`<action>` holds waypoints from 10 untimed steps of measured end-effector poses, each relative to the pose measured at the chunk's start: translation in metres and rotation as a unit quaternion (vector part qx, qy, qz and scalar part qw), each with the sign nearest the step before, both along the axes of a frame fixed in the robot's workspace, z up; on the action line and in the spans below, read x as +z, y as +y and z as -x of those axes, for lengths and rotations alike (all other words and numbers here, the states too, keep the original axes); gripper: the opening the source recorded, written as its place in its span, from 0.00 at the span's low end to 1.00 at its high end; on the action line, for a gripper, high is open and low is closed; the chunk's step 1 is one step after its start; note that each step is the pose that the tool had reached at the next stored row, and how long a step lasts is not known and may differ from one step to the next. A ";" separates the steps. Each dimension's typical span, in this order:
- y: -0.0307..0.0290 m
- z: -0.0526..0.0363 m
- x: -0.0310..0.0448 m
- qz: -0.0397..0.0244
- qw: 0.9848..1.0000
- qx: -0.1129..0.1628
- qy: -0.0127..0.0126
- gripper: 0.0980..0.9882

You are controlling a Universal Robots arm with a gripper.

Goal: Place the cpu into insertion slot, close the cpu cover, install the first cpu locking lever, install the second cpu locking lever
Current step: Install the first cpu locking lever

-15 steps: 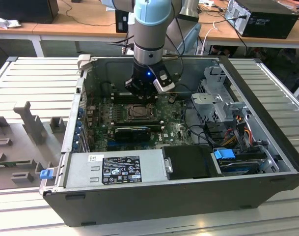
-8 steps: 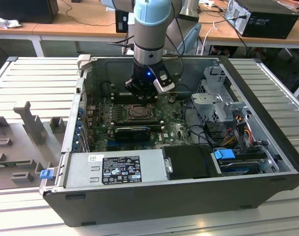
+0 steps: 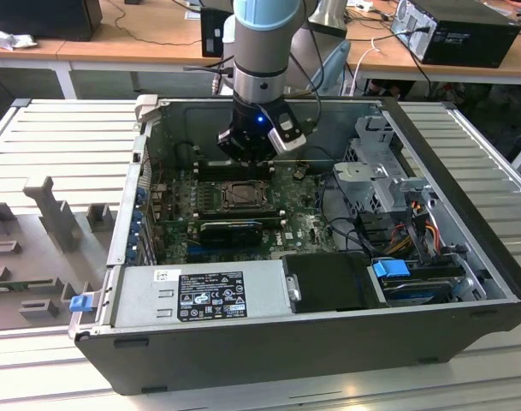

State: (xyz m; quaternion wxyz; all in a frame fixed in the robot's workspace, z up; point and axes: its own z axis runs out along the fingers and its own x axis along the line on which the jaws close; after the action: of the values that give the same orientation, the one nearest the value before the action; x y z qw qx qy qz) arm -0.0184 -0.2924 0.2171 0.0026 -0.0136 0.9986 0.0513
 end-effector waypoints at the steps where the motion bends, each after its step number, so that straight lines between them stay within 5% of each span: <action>1: -0.0004 0.0000 0.0000 0.000 1.000 0.000 0.000 0.01; 10: -0.0042 0.0000 0.0000 0.000 1.000 0.000 0.000 0.01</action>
State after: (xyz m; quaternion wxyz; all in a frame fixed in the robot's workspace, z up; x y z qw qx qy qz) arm -0.0184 -0.2966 0.2171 0.0026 -0.0136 0.9986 0.0513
